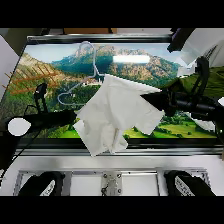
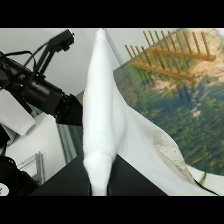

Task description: Fold the clothes and pants, and hang the long-sleeved shirts on hangers.

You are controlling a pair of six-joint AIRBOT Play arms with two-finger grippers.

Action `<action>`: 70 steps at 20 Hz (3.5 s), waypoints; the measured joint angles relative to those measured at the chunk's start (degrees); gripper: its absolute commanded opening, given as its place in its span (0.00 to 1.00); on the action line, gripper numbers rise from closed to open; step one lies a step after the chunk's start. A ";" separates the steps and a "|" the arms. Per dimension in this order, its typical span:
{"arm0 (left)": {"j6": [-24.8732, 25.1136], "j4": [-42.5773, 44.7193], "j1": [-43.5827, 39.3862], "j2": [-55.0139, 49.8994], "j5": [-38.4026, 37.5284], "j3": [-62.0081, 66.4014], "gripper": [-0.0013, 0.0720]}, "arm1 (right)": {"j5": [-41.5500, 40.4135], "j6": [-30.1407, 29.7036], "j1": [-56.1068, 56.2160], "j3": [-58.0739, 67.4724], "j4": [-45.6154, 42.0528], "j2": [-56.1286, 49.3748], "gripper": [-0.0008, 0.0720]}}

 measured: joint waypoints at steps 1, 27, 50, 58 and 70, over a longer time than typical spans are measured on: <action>0.04 0.00 0.44 -0.39 -0.15 0.00 0.04 | -0.20 0.09 0.33 0.00 1.64 0.09 0.02; 8.13 3.15 19.02 -0.35 -7.23 6.32 0.04 | 3.80 -1.05 -2.03 0.04 -10.82 0.57 0.02; 2.75 26.45 -21.51 -16.98 -29.20 59.78 0.04 | 5.46 -22.86 2.86 -17.84 17.42 -0.81 0.02; 1.88 31.43 -29.57 -24.46 -35.45 67.43 0.04 | 3.96 -23.37 8.85 -15.10 20.90 -0.83 0.02; 1.55 29.05 -25.29 -18.27 -36.15 67.98 0.71 | 3.48 -21.40 9.38 -14.53 21.62 -0.85 0.02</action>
